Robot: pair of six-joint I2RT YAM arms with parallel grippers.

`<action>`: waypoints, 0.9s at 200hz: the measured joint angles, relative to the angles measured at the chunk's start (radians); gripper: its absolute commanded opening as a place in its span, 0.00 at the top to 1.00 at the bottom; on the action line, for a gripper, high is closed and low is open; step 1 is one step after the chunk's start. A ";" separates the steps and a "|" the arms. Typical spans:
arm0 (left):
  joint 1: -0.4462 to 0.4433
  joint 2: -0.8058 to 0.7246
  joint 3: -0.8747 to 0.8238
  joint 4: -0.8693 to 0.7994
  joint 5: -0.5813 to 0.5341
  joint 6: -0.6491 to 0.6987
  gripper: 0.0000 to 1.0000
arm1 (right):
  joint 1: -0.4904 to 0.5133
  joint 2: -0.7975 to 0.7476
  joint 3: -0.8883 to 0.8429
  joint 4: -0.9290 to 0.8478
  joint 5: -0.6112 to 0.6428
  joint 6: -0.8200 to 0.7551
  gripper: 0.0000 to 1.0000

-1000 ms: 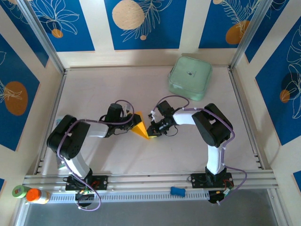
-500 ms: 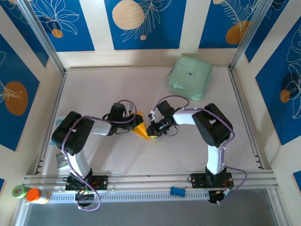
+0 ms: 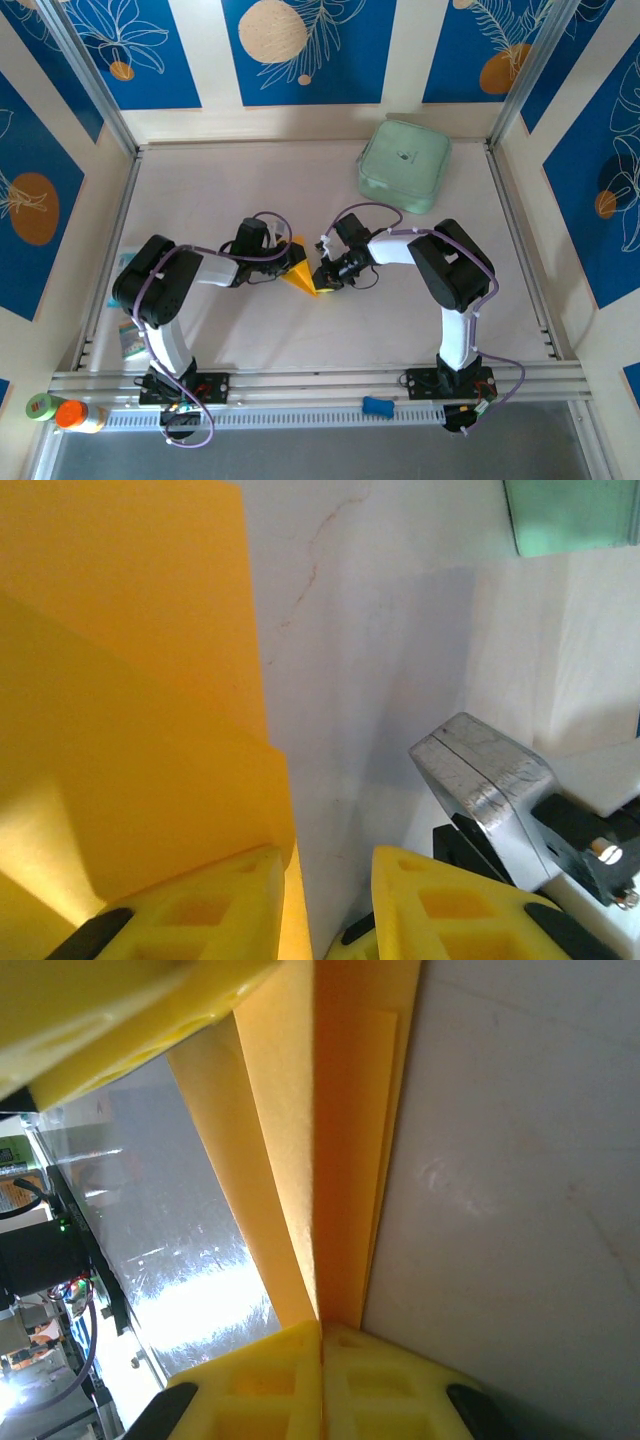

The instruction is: Fold a paper plane with a square sheet of paper (pick it up from the middle)

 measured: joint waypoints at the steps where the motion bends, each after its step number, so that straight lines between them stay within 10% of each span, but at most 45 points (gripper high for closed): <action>1: 0.000 0.001 0.000 0.000 0.000 0.000 0.71 | 0.000 0.000 0.000 0.000 0.000 -0.001 0.93; 180: 0.032 -0.044 -0.067 0.076 0.003 -0.027 0.72 | 0.008 0.000 0.004 -0.007 0.016 -0.017 0.95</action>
